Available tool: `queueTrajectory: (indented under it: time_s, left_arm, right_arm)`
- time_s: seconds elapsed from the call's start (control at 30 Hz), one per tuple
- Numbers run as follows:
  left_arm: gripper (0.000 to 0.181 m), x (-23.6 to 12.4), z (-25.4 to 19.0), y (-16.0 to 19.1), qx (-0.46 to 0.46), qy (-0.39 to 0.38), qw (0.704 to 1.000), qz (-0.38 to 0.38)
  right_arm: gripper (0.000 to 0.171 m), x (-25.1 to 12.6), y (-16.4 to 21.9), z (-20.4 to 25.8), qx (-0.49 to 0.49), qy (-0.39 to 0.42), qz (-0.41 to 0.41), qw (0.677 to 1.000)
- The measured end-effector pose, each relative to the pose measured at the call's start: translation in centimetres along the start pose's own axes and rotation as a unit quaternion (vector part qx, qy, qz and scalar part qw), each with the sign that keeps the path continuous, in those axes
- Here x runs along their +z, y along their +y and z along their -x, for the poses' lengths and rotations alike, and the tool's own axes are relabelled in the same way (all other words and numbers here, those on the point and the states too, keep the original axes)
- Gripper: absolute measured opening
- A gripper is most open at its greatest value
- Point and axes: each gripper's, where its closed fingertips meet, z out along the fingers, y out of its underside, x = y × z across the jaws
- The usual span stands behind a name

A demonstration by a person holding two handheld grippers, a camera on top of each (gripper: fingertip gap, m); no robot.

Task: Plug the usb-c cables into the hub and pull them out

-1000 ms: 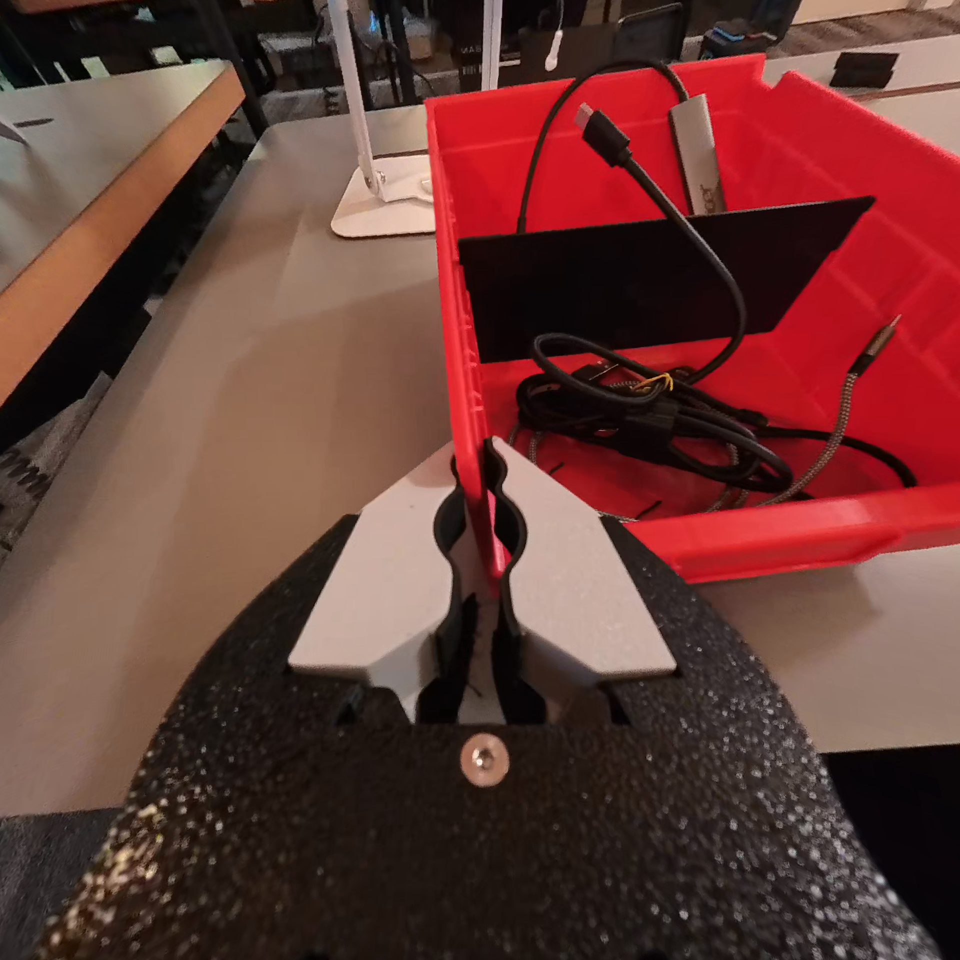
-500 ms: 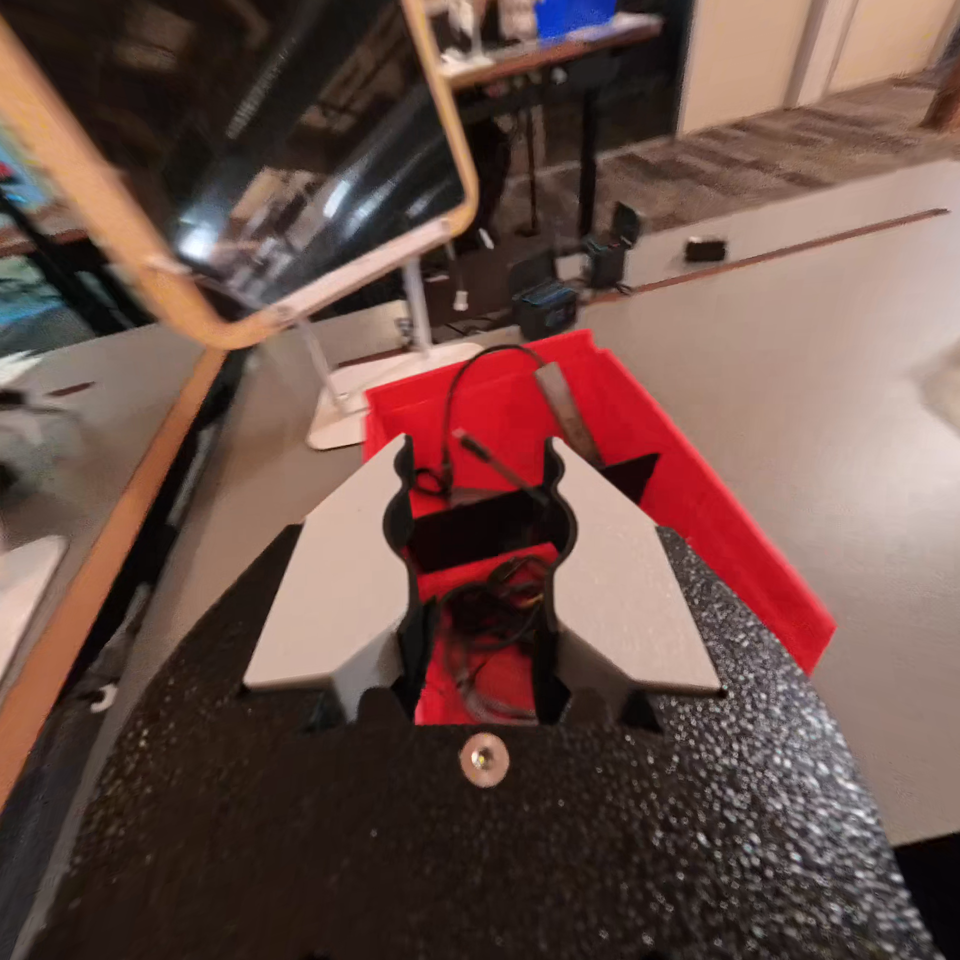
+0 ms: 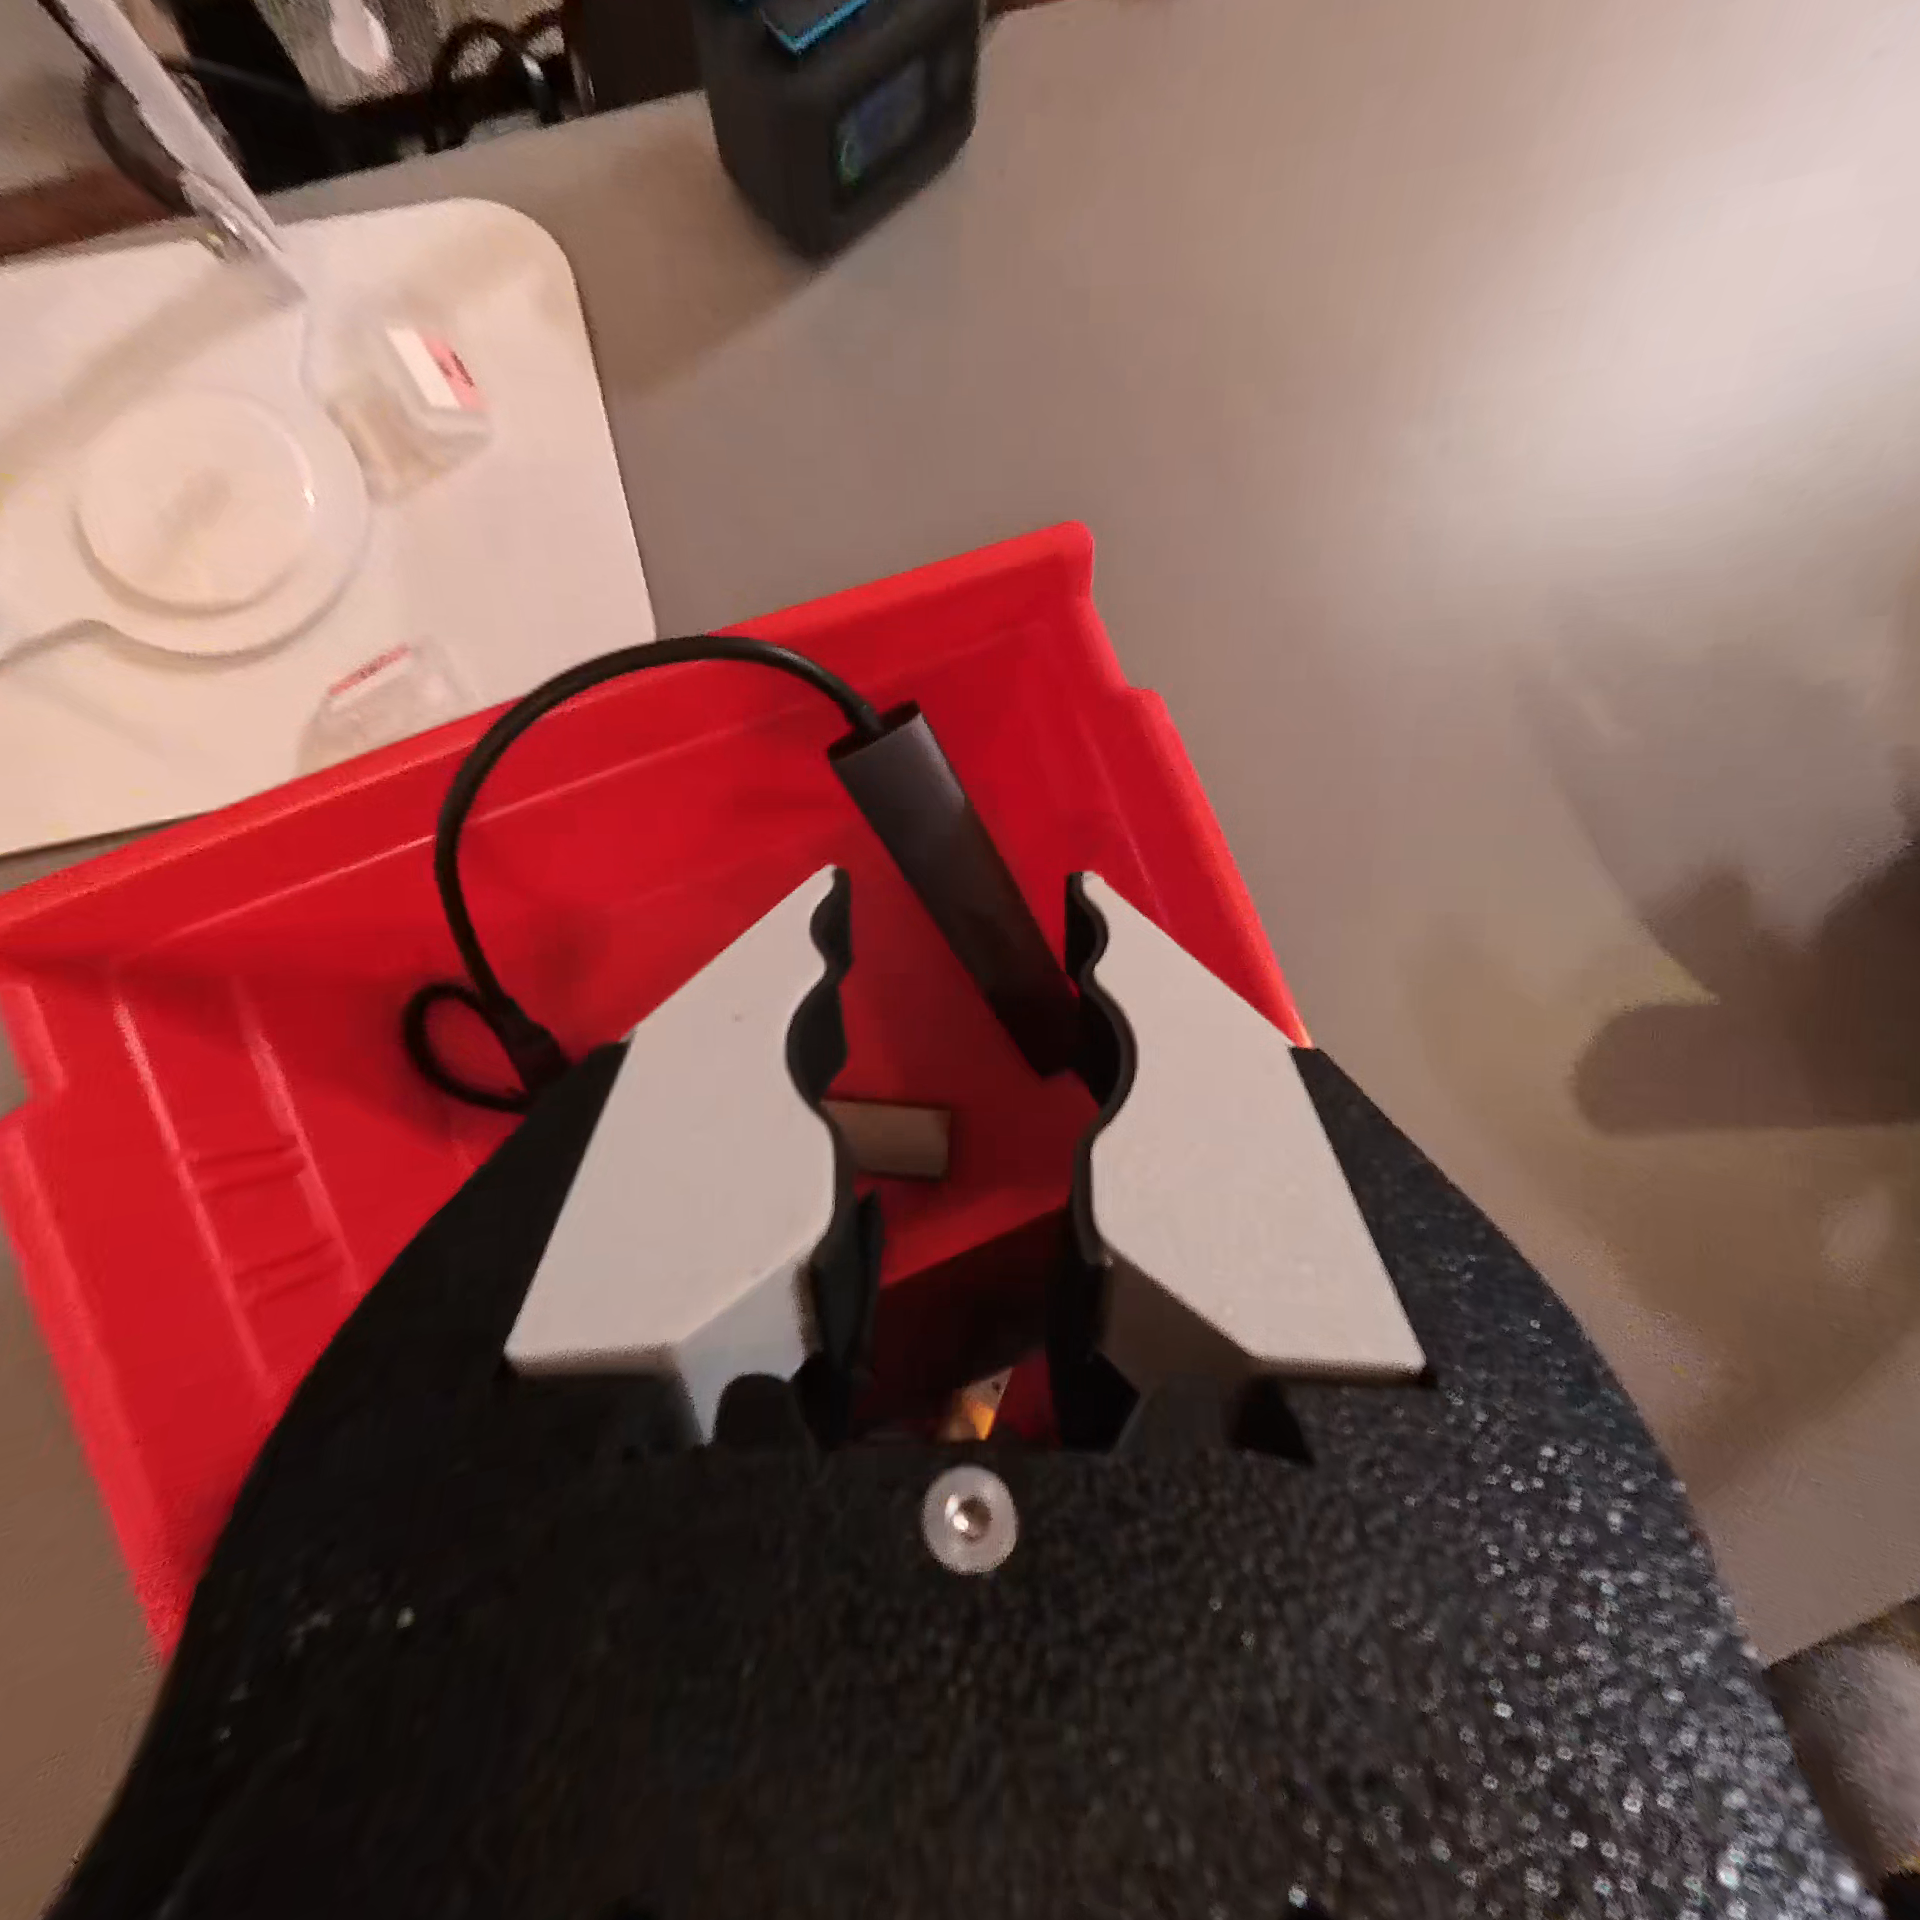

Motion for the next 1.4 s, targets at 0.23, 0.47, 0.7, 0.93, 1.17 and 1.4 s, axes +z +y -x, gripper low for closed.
queueTrajectory:
  time_s: [0.23,0.47,0.7,0.93,1.17,1.4]
  left_arm:
    - [0.055,2.7,0.9,0.3,-0.051,0.026,0.998,0.017]
    - [0.026,4.9,0.0,1.3,-0.067,0.056,0.995,0.045]
    - [0.022,-3.1,-0.3,-3.4,0.037,-0.048,0.997,-0.046]
    - [0.022,-6.1,-14.2,-7.4,0.122,0.088,0.98,-0.133]
    - [0.023,4.1,-24.0,3.2,0.136,0.228,0.952,0.155]
    - [0.024,8.9,-25.1,5.5,0.103,0.231,0.951,0.178]
  right_arm:
    - [0.02,0.3,0.5,-1.5,0.008,0.017,-0.011,1.0]
    - [0.02,0.2,0.1,-0.7,0.019,-0.013,-0.024,0.999]
    - [0.02,0.1,-0.2,-1.1,0.039,-0.006,-0.033,0.999]
    - [0.02,-0.5,0.4,-4.8,0.058,0.063,-0.031,0.996]
    - [0.02,-1.2,1.5,-7.2,0.08,0.099,-0.02,0.992]
    - [0.02,-0.8,1.5,-6.5,0.067,0.083,-0.017,0.994]
